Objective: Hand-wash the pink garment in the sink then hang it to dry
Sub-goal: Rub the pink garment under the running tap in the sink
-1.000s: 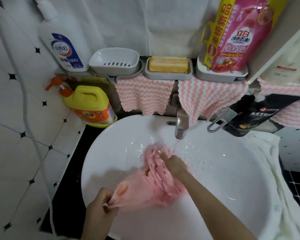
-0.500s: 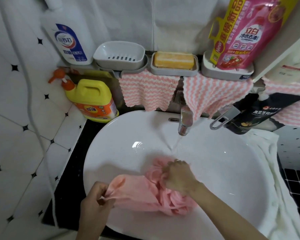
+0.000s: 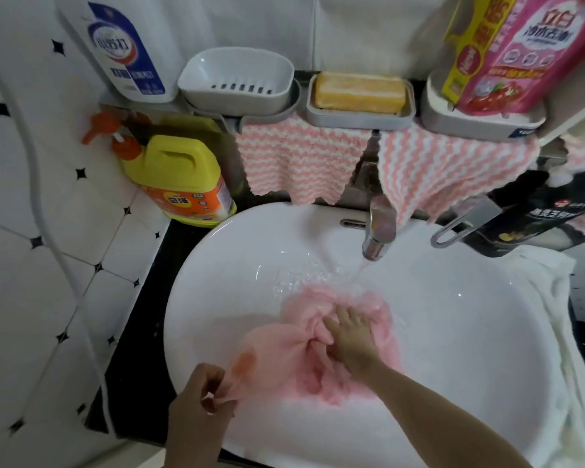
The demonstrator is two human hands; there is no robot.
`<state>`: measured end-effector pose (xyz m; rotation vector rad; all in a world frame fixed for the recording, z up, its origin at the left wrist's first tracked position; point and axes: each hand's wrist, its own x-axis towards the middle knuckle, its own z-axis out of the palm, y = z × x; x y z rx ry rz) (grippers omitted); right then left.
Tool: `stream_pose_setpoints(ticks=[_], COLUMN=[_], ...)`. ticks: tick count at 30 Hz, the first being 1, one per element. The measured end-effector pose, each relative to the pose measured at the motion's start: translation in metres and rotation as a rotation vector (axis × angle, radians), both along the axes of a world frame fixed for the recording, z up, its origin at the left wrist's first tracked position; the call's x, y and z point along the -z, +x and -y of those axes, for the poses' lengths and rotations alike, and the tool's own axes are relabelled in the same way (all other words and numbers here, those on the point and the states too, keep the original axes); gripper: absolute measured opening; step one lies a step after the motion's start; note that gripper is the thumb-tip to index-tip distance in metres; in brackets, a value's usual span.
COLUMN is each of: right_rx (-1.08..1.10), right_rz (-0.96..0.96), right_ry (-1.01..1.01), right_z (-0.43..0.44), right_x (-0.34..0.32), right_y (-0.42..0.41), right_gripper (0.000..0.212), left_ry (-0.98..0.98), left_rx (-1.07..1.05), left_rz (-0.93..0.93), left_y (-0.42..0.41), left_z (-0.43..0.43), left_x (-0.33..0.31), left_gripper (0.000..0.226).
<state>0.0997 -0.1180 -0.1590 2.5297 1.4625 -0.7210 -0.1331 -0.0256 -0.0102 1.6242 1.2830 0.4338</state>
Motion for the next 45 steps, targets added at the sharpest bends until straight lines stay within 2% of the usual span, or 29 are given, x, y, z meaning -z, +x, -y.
stream_pose_setpoints(ticks=[2,4,6,7,9,11,13,15,16,18,20,22,25,27,29,31,33,35,36,38,40,42,44,45], right_rx=[0.042,0.191,0.484,0.614,0.705,0.616,0.458,0.213,0.112,0.025,-0.033,-0.034,-0.037,0.014,0.122,0.258,0.459,0.669,0.696,0.636,0.443,0.237,0.125,0.093], right_rz=[0.0,-0.121,-0.329,-0.435,-0.464,-0.426,-0.325,-0.061,0.012,-0.046,-0.086,-0.084,-0.068,-0.026,-0.019,-0.071,-0.202,-0.419,-0.486,-0.527,-0.364,-0.065,0.008,-0.008], right_ry=[0.044,0.118,0.136,0.155,0.245,0.284,0.211,0.157,0.144,0.101,0.06,0.05,0.152,0.222,0.253,0.201,0.184,0.272,0.332,0.356,0.199,0.055,0.018,0.038], right_z=[-0.017,-0.034,-0.037,-0.032,-0.012,0.014,0.032,0.04,0.039,0.036,0.03,0.021,0.008,-0.004,-0.021,-0.036,-0.04,-0.027,-0.016,0.007,0.027,0.041,0.044,0.043], right_x=[-0.008,-0.031,-0.048,-0.059,-0.076,-0.083,-0.083,-0.073,-0.064,-0.044,-0.021,-0.009,0.003,0.009,0.004,-0.009,-0.021,-0.039,-0.049,-0.064,-0.068,-0.059,-0.048,-0.041], right_y=[0.008,0.018,0.033,0.039,0.044,0.04,0.031,0.017,0.011,0.0,-0.007,-0.015,-0.016,-0.009,-0.001,0.004,0.011,0.018,0.021,0.023,0.015,-0.001,-0.016,-0.02], right_gripper=[0.041,0.024,0.058,0.069,0.071,0.052,0.04,0.056,0.062,0.072,0.083,0.078,0.056,0.045,0.042,0.035,0.027,0.032,0.036,0.046,0.046,0.057,0.063,0.066], left_ry=[0.014,0.024,0.032,0.039,0.038,0.015,-0.023,-0.039,-0.052,-0.058,-0.04,-0.039,-0.045,-0.03,-0.02,-0.007,-0.008,-0.013,-0.013,-0.022,-0.038,-0.044,-0.049,-0.044], left_rx=[0.003,0.017,0.032,0.024,0.004,-0.022,-0.039,-0.047,-0.043,-0.024,-0.005,0.025,0.002,-0.012,-0.023,-0.048,-0.057,-0.044,-0.037,-0.029,-0.022,-0.02,-0.021,-0.025], left_rz=[0.01,0.0,0.01,0.021,0.039,0.047,0.047,0.046,0.045,0.033,0.003,-0.026,-0.036,-0.018,0.014,0.045,0.058,0.042,0.032,0.003,-0.013,0.011,0.024,0.023], left_y=[-0.002,-0.006,-0.007,-0.007,-0.007,-0.008,-0.009,-0.009,-0.008,-0.007,-0.006,-0.005,-0.004,-0.004,-0.002,0.0,0.0,-0.002,-0.005,-0.01,-0.011,-0.01,-0.009,-0.009], left_z=[0.001,-0.001,-0.004,-0.006,-0.01,-0.013,-0.014,-0.014,-0.013,-0.013,-0.015,-0.018,-0.019,-0.017,-0.012,-0.007,-0.003,-0.003,-0.005,-0.009,-0.012,-0.012,-0.009,-0.009], left_x=[-0.001,0.001,-0.001,-0.003,-0.007,-0.007,-0.005,-0.003,-0.004,-0.002,0.002,0.003,0.004,0.005,0.001,0.0,-0.002,-0.004,-0.004,-0.003,-0.003,-0.004,-0.008,-0.008], left_gripper=[0.025,0.026,0.028,0.029,0.026,0.027,0.03,0.031,0.029,0.029,0.038,0.041,0.048,0.04,0.031,0.036,0.037,0.037,0.04,0.04,0.037,0.03,0.015,0.015])
